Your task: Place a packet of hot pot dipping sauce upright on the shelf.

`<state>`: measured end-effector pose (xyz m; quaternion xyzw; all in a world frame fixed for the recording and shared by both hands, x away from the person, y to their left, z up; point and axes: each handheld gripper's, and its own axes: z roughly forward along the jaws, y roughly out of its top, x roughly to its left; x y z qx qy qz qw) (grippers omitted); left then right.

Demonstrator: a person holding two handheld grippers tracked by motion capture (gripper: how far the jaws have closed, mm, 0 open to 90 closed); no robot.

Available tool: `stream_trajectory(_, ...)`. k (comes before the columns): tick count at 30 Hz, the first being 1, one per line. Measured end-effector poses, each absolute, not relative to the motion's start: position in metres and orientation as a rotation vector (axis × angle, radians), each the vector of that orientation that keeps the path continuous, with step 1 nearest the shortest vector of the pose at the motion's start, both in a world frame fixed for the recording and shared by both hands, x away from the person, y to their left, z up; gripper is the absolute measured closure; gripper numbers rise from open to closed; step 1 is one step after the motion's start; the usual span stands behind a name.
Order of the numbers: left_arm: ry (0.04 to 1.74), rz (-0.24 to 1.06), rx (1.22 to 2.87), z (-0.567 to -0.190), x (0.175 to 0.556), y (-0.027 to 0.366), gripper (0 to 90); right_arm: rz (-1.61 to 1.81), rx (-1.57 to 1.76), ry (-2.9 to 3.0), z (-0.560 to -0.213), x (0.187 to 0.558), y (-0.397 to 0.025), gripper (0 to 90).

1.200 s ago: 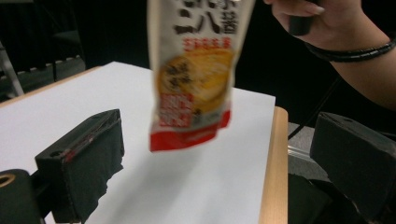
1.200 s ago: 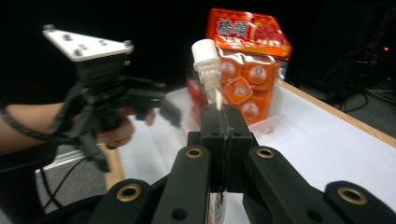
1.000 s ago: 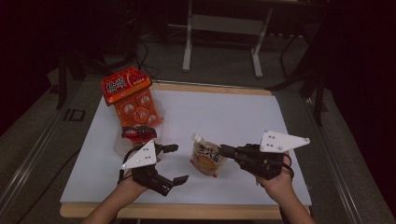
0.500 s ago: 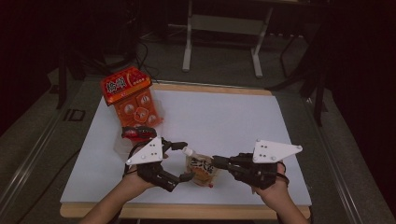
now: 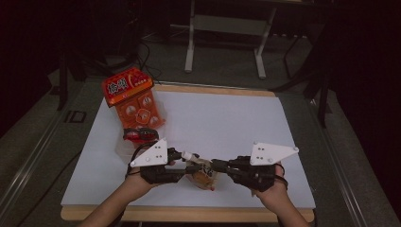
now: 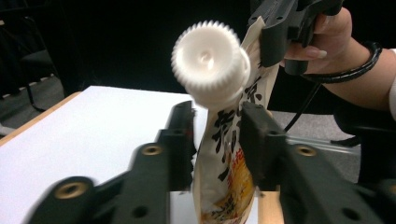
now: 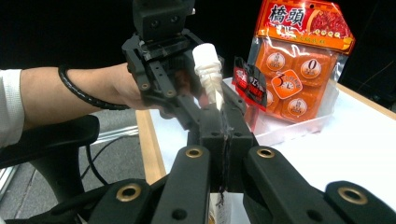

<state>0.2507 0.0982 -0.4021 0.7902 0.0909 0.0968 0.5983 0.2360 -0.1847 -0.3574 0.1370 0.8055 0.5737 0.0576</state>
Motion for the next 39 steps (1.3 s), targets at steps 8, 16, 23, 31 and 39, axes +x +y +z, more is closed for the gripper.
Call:
stream_trajectory(8, 0.14, 0.202, 1.847, -0.402, 0.251, 0.099, 84.4, 1.746, 0.428, 2.441, -0.358, 0.239, -0.187, 89.3)
stream_trajectory(16, 0.135, 0.16, 1.859, -0.4, 0.254, 0.101, 88.7, 1.738, 0.42, 2.433, -0.359, 0.241, -0.187, 88.1)
stream_trajectory(23, 0.129, 0.152, 1.861, -0.396, 0.255, 0.103, 89.1, 1.757, 0.416, 2.425, -0.357, 0.242, -0.187, 84.4)
stream_trajectory(31, 0.147, 0.184, 1.847, -0.391, 0.26, 0.115, 89.3, 1.8, 0.455, 2.331, -0.352, 0.244, -0.198, 62.1)
stream_trajectory(39, 0.155, 0.241, 1.835, -0.378, 0.261, 0.135, 89.3, 1.861, 0.496, 2.282, -0.358, 0.25, -0.207, 32.7)
